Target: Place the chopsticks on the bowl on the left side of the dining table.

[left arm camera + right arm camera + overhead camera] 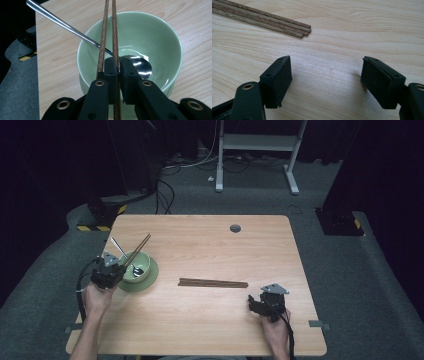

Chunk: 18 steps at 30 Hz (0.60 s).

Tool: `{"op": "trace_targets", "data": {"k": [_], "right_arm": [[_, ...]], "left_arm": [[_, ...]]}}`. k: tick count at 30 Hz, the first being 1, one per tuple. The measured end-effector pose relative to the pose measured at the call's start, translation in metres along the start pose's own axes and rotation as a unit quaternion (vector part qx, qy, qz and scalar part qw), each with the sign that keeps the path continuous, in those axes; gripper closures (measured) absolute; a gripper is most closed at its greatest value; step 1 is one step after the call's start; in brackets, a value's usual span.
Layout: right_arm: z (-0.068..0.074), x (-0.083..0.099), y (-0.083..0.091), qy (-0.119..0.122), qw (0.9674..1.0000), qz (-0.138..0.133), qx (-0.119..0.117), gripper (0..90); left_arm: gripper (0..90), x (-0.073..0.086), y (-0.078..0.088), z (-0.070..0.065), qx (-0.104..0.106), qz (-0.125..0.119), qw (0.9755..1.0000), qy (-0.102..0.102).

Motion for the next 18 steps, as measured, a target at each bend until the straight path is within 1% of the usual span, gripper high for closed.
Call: {"op": "trace_targets", "data": {"k": [13,18], "right_arm": [[-0.0001,0.0000,0.0000,0.001,1.0000,0.000,0.000,24.2],[0.0000,0.0000,0.0000,0.000,1.0000,0.000,0.000,24.2]], "left_arm": [[82.6,-0.0003,-0.0008,0.0019,-0.003,0.001,1.0000,0.002],[76.9,-0.0006,0.0002,0.0023,-0.001,-0.001,1.0000,0.005]]}}
Point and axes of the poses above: each handheld gripper's, and its own axes: y roughly backward along the jaws, x roughly out of its underside, z roughly to its left, the point moved 5 cm from there along -y, roughly forward along the jaws, and after that the axes turned 9 degrees about y, right-handed, at the moved point
